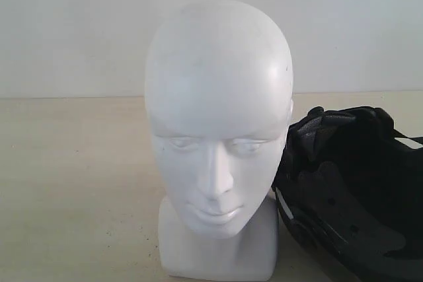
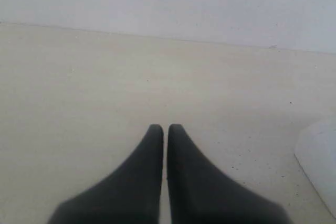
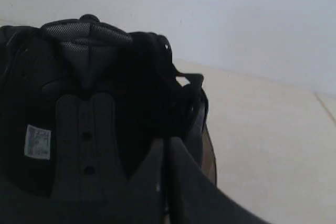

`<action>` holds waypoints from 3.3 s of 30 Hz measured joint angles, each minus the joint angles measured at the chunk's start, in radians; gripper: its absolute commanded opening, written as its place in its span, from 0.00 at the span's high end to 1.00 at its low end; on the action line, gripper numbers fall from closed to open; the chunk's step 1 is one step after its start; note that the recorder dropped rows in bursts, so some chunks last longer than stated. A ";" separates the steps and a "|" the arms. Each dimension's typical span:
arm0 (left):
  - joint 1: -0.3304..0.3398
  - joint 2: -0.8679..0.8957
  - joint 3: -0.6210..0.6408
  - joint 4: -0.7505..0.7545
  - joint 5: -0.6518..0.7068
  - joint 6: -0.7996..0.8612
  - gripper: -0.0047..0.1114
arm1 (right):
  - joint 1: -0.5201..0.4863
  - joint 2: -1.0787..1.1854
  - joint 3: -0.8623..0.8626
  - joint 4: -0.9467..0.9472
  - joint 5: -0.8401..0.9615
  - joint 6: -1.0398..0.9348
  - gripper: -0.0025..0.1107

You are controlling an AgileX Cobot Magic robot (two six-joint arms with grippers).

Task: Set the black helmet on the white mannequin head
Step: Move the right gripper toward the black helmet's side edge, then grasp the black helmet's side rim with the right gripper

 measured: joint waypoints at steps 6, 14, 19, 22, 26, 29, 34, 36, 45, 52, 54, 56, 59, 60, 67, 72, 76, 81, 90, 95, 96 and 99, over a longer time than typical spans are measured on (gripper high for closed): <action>0.000 0.000 0.000 0.000 0.000 0.000 0.92 | 0.000 0.000 0.000 -0.007 -0.284 -0.081 0.98; 0.000 0.000 0.000 0.000 0.000 0.000 0.92 | 0.000 -0.002 0.000 -0.011 -0.768 -0.085 0.98; 0.000 0.000 0.000 0.000 0.000 0.000 0.92 | 0.000 -0.004 -0.033 0.063 -1.114 0.083 0.98; 0.000 0.000 0.000 0.000 0.000 0.000 0.92 | 0.000 -0.004 -0.316 0.143 -0.488 0.219 0.98; 0.000 0.000 0.000 0.000 0.000 0.000 0.92 | 0.000 0.122 -0.632 0.146 0.441 0.130 0.98; 0.000 0.000 0.000 0.000 0.000 0.000 0.92 | 0.000 0.174 -0.680 0.159 0.733 0.008 0.98; 0.000 0.000 0.000 0.000 0.000 0.000 0.92 | 0.034 0.227 -0.687 0.287 0.913 -0.097 0.98; 0.000 0.000 0.000 0.000 0.000 0.000 0.92 | 0.037 0.277 -0.687 0.326 0.957 -0.097 0.98; 0.000 0.000 0.000 0.000 0.000 0.000 0.92 | 0.047 0.629 -0.687 0.580 0.902 -0.338 0.86; 0.000 0.000 0.000 0.000 0.000 0.000 0.92 | 0.163 0.840 -0.687 0.632 0.753 -0.519 0.48; 0.000 0.000 0.000 0.000 0.000 0.000 0.92 | 0.197 0.888 -0.687 0.632 0.732 -0.529 0.48; 0.000 0.000 0.000 0.000 0.000 0.000 0.92 | 0.221 0.934 -0.687 0.616 0.702 -0.533 0.48; 0.000 0.000 0.000 0.000 0.000 0.000 0.92 | 0.249 0.994 -0.687 0.589 0.647 -0.545 0.46; 0.000 0.000 0.000 0.000 0.000 0.000 0.92 | 0.257 1.010 -0.687 0.584 0.626 -0.554 0.45; 0.000 0.000 0.000 0.000 0.000 0.000 0.92 | 0.267 1.110 -0.687 0.553 0.513 -0.579 0.40; 0.000 0.000 0.000 0.000 0.000 0.000 0.92 | 0.267 1.163 -0.687 0.553 0.488 -0.581 0.40; 0.000 0.000 0.000 0.000 0.000 0.000 0.92 | 0.267 1.195 -0.687 0.551 0.480 -0.581 0.41; 0.000 0.000 0.000 0.000 0.000 0.000 0.92 | 0.267 1.212 -0.636 0.551 0.442 -0.583 0.41; 0.000 0.000 0.000 0.000 0.000 0.000 0.92 | 0.267 1.215 -0.609 0.563 0.373 -0.585 0.41; 0.000 0.000 0.000 0.000 0.000 0.000 0.92 | 0.267 1.237 -0.609 0.582 0.364 -0.587 0.41; 0.000 0.000 0.000 0.000 0.000 0.000 0.92 | 0.267 1.250 -0.609 0.590 0.360 -0.591 0.41; 0.000 0.000 0.000 0.000 0.000 0.000 0.92 | 0.267 1.290 -0.609 0.637 0.342 -0.626 0.41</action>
